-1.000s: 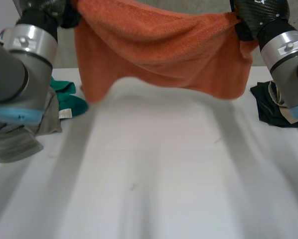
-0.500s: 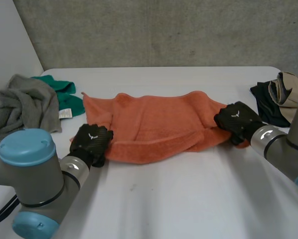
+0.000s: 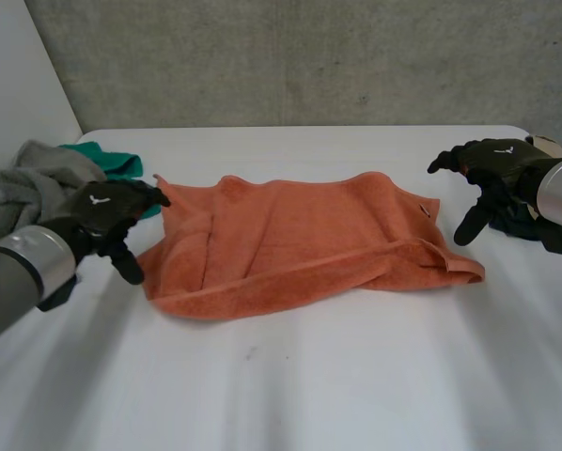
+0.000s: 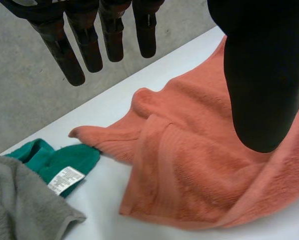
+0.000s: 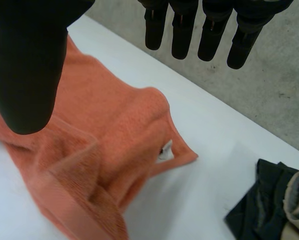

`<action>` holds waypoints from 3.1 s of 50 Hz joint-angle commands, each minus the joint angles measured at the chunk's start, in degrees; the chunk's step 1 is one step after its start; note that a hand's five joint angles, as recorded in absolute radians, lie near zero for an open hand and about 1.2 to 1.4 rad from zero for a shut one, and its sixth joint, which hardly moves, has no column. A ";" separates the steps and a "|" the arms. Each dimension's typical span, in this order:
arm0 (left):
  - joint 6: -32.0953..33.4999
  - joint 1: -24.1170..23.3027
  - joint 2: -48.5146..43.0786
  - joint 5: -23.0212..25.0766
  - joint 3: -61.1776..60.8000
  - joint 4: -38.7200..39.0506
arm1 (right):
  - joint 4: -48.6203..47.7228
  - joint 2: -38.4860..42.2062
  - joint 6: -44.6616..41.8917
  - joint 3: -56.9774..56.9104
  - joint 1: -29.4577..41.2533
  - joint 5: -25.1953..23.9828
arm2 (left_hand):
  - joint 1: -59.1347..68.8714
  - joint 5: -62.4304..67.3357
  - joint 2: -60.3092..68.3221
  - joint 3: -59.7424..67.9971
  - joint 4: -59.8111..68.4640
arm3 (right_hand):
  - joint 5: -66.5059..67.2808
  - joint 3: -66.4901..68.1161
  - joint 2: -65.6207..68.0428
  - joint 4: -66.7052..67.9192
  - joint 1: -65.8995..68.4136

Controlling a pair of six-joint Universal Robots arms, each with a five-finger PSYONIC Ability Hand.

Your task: Fold the laundry.

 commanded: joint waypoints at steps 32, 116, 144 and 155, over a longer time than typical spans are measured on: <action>13.48 0.43 -18.09 3.13 2.97 6.25 | 13.78 18.76 1.02 -18.60 3.57 2.29 | 12.64 14.01 12.96 13.22 13.26 | 15.32 14.00 13.19 13.04 11.81; -0.05 -2.91 -9.12 -3.64 -10.57 10.11 | -11.10 -19.14 12.55 -2.93 18.78 6.78 | 4.07 5.44 4.39 4.65 4.69 | 64.77 63.45 62.64 62.49 61.26; -2.17 -8.99 -14.79 -20.53 3.60 17.24 | -8.28 -23.81 16.17 -6.46 9.48 7.31 | 62.92 64.30 63.25 63.51 63.55 | 64.77 63.45 62.64 62.49 61.26; -0.41 -0.28 14.24 -2.43 -5.11 11.37 | -7.32 -14.58 -1.76 3.65 4.36 4.93 | 62.92 64.30 63.25 63.51 63.55 | 64.77 63.45 62.64 62.49 61.26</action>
